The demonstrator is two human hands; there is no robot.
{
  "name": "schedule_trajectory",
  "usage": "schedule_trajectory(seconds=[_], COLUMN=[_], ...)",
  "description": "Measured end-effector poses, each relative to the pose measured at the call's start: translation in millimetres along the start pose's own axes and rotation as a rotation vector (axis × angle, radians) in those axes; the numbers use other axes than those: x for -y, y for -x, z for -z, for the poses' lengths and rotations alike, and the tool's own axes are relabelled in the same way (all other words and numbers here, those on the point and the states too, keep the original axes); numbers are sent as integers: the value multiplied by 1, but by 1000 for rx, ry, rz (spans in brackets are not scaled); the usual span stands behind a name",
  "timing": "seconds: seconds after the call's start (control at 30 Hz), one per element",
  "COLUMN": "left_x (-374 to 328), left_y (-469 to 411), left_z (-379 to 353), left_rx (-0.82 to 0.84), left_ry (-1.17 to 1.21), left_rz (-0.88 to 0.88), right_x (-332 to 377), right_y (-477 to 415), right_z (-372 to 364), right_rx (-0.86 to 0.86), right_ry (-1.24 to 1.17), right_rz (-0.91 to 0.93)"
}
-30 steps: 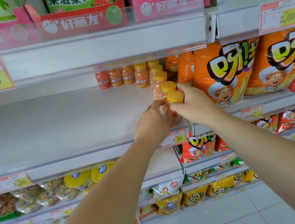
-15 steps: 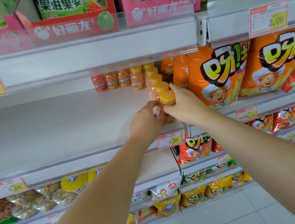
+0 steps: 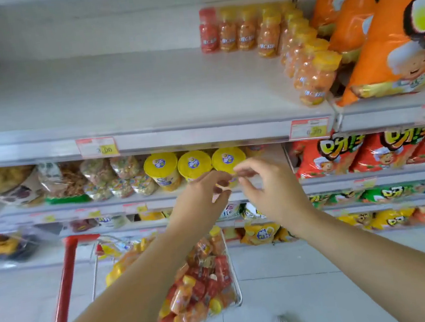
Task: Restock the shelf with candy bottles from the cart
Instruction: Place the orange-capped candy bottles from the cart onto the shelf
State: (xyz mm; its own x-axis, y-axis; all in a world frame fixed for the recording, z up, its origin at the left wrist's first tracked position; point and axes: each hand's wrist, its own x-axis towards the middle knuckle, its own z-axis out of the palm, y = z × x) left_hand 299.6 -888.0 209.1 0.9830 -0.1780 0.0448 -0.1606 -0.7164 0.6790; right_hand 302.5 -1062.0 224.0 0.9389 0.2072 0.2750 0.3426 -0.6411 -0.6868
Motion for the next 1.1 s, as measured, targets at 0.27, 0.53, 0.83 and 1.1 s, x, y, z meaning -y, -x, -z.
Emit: schedule_trajectory(seconds=[0.27,0.53,0.83,1.1], left_x=[175,232,236,213], left_y=[126,179,189,172], left_z=[-44,-83,-110,-75], left_rx=[244,345,404,266], left_ry=[-113,-290,-237,-170], left_rz=[568,598,581,619], right_x=[-60,-90,-87,-65], right_y=[64,103,113,90], right_z=[-170,-275,-314,-229], right_rx=[730,973,906,874], right_ry=[160,62,21,-118], right_rz=[-335,-668,-835,-687])
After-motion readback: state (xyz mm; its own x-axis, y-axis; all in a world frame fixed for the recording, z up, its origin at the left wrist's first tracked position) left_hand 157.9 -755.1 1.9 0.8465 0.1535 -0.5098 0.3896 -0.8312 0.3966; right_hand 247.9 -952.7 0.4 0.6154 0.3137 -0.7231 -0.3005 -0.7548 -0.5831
